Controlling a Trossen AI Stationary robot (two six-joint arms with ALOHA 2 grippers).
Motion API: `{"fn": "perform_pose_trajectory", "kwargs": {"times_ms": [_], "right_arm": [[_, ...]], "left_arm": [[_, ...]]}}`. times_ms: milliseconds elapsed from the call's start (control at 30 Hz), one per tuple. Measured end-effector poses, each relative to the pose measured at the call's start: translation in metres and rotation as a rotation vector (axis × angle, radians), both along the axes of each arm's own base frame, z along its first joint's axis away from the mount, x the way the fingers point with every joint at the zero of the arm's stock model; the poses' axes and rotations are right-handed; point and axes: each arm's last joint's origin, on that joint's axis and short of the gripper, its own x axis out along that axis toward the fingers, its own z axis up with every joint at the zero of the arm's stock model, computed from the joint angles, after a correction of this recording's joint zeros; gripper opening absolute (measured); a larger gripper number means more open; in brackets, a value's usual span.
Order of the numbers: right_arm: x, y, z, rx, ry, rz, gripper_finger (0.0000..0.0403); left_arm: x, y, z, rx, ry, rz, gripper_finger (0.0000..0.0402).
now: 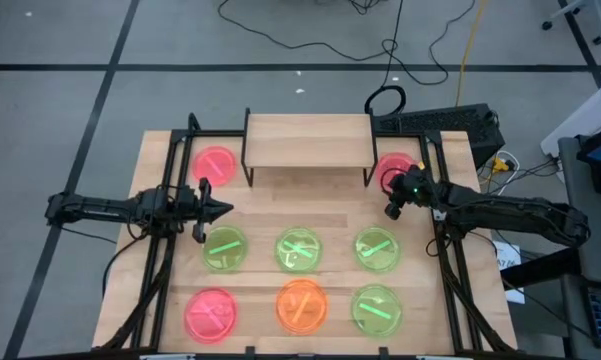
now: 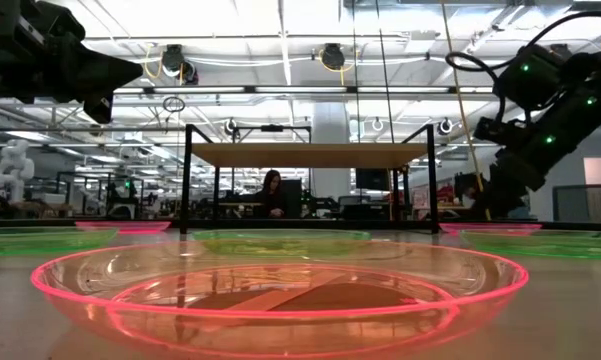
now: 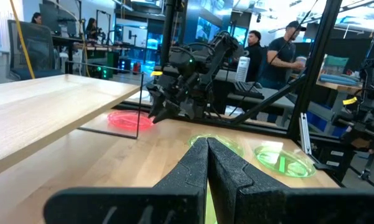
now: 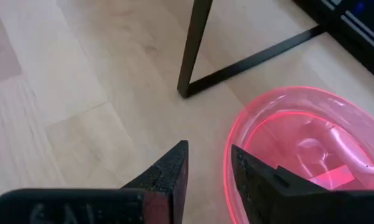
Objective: Place and stack plates onto a shelf
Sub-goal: Put the right red plate on the shelf
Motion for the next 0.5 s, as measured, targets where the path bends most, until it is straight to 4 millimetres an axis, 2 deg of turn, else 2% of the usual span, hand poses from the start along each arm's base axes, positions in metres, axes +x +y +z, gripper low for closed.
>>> {"fn": "perform_pose_trajectory", "kwargs": {"times_ms": [367,500], "right_arm": [[0.0036,-0.0027,-0.0051,-0.057,0.049,-0.110,0.0159],[0.0071,-0.0045,-0.0048,-0.021,-0.025,-0.184,0.0168]], "left_arm": [[0.0000,0.0000,-0.0001,0.000,0.000,0.000,0.0010],[0.0000,0.0000,0.0000,0.000,0.000,0.000,0.0010]]}}
